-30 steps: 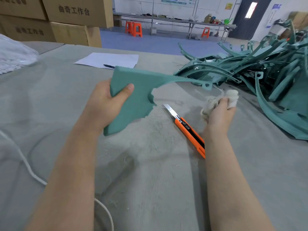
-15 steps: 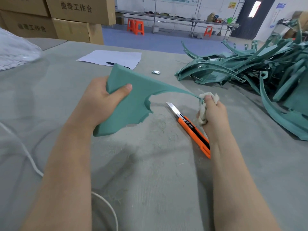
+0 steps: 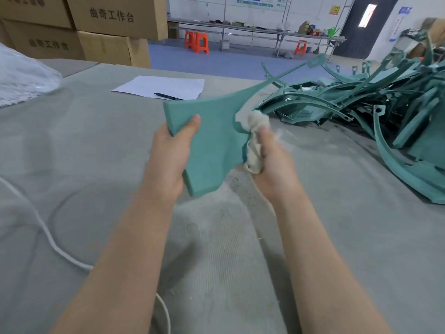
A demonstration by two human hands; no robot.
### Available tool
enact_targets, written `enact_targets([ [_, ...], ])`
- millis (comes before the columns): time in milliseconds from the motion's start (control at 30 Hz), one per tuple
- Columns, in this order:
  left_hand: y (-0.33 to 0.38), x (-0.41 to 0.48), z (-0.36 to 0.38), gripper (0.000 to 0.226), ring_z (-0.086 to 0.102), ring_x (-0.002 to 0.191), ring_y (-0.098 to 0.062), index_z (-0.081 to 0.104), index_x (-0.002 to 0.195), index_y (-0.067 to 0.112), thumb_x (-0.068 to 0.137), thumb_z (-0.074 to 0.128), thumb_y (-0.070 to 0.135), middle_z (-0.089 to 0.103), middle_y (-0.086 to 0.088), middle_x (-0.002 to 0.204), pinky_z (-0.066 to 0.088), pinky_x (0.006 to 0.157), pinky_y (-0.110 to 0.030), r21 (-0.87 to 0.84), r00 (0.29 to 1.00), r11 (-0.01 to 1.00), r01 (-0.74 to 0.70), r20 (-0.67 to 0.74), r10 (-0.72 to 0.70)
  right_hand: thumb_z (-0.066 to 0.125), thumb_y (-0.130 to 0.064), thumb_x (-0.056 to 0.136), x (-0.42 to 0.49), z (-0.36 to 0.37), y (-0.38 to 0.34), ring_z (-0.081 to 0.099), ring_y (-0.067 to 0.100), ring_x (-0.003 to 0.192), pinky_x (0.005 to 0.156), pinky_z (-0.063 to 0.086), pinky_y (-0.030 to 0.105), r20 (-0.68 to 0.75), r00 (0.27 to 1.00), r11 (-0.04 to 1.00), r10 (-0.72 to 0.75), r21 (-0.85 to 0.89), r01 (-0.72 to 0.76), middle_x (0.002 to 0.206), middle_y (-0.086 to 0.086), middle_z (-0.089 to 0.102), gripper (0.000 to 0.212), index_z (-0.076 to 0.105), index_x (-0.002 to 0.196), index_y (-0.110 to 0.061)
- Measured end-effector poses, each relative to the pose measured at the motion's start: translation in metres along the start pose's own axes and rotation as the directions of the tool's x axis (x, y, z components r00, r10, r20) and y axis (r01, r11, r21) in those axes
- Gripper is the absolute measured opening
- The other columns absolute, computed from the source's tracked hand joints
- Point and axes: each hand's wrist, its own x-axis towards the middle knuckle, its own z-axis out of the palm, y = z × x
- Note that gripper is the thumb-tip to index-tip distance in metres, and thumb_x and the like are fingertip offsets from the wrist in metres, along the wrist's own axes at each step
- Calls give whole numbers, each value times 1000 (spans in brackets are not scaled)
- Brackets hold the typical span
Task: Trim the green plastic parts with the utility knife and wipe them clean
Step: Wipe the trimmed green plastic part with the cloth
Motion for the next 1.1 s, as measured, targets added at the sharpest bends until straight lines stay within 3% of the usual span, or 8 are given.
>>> enact_targets([
  [167,-11,-7,16,17,72,90,-25,66,105,9,95,59,20,73,-9,101,58,82,-43,-59,997,997,56,-44,-59,41,-22,103,7,5,15,53,20,76,68,43,35,-93,967,817,-237,-558,147,83,4,60,22,58,99,-9],
  [267,-11,-8,19,22,71,92,-24,65,111,6,95,58,19,72,-10,105,59,76,-37,-119,997,989,83,15,-82,36,-25,105,9,2,16,47,17,71,67,40,35,-100,926,772,-365,-588,242,72,-2,54,32,48,76,-21],
  [467,-7,-2,0,30,67,92,-18,63,110,10,84,50,-1,72,-5,101,57,78,-32,-74,894,968,241,404,-192,36,-46,101,13,-13,10,61,23,73,72,51,35,-303,922,873,-241,-483,70,78,3,69,52,60,78,-6],
  [633,-7,1,-16,32,71,85,-16,70,101,10,76,58,26,74,-5,96,58,71,-27,65,725,923,379,600,-340,35,-40,104,8,-22,2,30,12,55,57,27,32,-42,918,695,-395,-667,269,54,-5,34,50,38,60,-16],
  [733,-15,-4,-10,34,73,85,-17,69,101,11,70,67,25,75,-6,98,58,69,-26,201,740,926,319,558,-376,35,-38,104,4,-17,1,36,10,55,56,33,30,-15,929,700,-370,-662,268,57,-4,40,50,45,63,-12],
  [833,-17,-7,-7,34,72,85,-15,67,103,12,70,67,22,75,-2,97,57,68,-25,164,765,947,276,559,-320,36,-48,101,5,-20,-9,61,8,57,55,49,21,-418,891,950,-176,-310,41,70,-3,63,46,62,87,-13],
  [933,-12,-2,-6,28,72,89,-15,68,103,13,76,67,22,75,-1,99,58,69,-25,-69,882,961,268,419,-216,33,-48,103,6,-34,-15,62,4,43,42,48,17,-519,853,992,-49,-122,-17,58,-8,66,44,61,102,-13],
  [1100,-17,3,4,12,69,98,-13,65,101,19,98,53,19,73,4,102,55,86,-31,-192,1000,981,-20,1,21,27,-65,96,5,-2,1,67,18,101,94,49,39,-271,962,953,-26,-296,-58,96,-6,71,56,69,91,-27],
])
